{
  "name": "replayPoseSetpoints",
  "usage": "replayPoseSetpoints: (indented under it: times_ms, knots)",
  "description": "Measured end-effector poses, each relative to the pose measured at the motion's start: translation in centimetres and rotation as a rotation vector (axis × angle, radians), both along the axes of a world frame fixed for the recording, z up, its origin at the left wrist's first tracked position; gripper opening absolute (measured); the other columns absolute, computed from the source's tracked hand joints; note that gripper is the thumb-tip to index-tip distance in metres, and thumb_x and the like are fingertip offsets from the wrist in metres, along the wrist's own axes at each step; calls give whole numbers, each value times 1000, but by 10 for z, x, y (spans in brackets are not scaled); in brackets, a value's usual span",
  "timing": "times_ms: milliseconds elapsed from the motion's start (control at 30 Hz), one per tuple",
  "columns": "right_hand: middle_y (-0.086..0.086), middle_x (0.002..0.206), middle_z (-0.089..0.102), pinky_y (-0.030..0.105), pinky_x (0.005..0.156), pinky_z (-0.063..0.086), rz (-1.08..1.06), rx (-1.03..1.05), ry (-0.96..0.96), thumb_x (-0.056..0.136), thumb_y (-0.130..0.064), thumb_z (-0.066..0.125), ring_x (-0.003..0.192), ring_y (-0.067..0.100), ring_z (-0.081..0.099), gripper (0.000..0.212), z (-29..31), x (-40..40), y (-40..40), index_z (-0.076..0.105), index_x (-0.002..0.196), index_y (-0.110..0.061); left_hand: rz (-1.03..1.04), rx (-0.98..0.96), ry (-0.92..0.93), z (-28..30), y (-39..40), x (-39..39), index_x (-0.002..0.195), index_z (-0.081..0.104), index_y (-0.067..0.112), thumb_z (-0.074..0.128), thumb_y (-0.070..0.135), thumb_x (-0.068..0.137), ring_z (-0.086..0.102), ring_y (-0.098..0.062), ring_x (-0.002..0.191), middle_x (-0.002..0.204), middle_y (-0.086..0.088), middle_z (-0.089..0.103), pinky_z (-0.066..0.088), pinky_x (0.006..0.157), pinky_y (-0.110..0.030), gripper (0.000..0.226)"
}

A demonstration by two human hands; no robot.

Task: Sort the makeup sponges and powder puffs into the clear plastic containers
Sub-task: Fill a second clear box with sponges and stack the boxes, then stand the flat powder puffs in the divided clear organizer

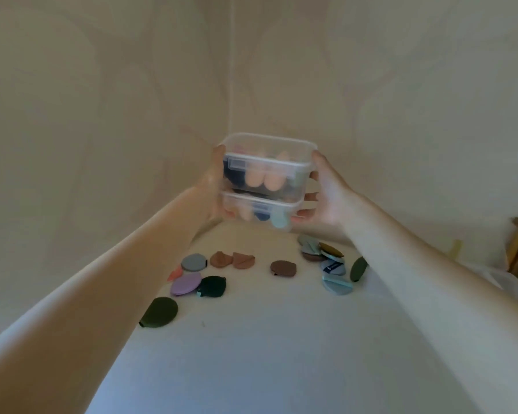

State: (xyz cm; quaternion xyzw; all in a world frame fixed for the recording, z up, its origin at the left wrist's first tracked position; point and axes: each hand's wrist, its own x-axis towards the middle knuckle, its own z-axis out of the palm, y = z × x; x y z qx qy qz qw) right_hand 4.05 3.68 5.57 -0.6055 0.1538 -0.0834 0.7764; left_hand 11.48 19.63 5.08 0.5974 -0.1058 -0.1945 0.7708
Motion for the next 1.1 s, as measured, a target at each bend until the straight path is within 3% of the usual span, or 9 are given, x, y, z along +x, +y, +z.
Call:
replayPoseSetpoints:
  times_ms: [100,300,400,567,733,800,967,1033,1100]
  knots:
    - [16,105,55,52,95,48,-11,34,43,87,-64,44,108,37,57,55,-22,36,-2,49,123,-23,56,53,47,-23,-7,37,103,56,15,24,65,90,59,-31,97,108,-13,61,49,89,-43,61]
    - [9,90,54,43,86,44,-10,48,149,91,-60,39,86,25,56,43,-59,86,-6,49,108,-21,148,85,140,-73,-17,102,124,55,18,27,69,85,57,-32,109,125,-12,59,45,97,-48,70]
    - [10,104,55,41,84,43,11,60,141,93,-57,39,82,23,55,42,-67,102,-5,49,109,-19,163,82,139,-81,-21,123,118,56,20,23,69,86,56,-30,104,114,-10,60,45,92,-45,67]
    - [5,81,53,33,74,45,0,76,86,97,-51,35,72,18,52,39,-73,119,0,52,93,-16,324,22,53,-93,-32,132,120,58,16,37,63,86,63,-29,97,114,-8,65,55,82,-47,61]
    - [7,82,52,33,73,47,-73,66,89,98,-38,37,72,18,51,32,-79,113,-4,49,79,-15,394,136,47,-103,-32,123,128,49,5,36,28,93,56,-25,82,103,-14,60,51,76,-36,44]
    - [8,95,54,31,76,46,-98,-108,126,98,-31,37,80,21,51,25,-83,107,-4,52,93,-11,299,251,32,-99,-29,107,133,43,11,39,26,92,49,-19,81,96,-6,54,42,73,-30,44]
    - [10,130,55,35,104,40,191,-1194,337,96,-17,39,120,29,51,34,-108,73,10,58,123,-9,52,700,-185,-96,-22,48,111,51,13,49,20,92,44,-18,94,104,-3,48,37,77,-26,20]
    - [10,131,54,39,104,41,277,-1336,386,94,-15,37,120,30,51,36,-114,54,18,60,121,-12,38,789,-258,-99,-23,30,84,52,17,49,19,92,47,-15,74,83,-2,49,37,63,-28,8]
    - [10,128,56,39,100,45,317,-1388,383,91,-13,39,117,30,52,35,-113,34,20,62,117,-12,30,776,-331,-100,-28,16,69,44,21,47,15,91,49,-17,67,72,-3,46,32,52,-26,22]
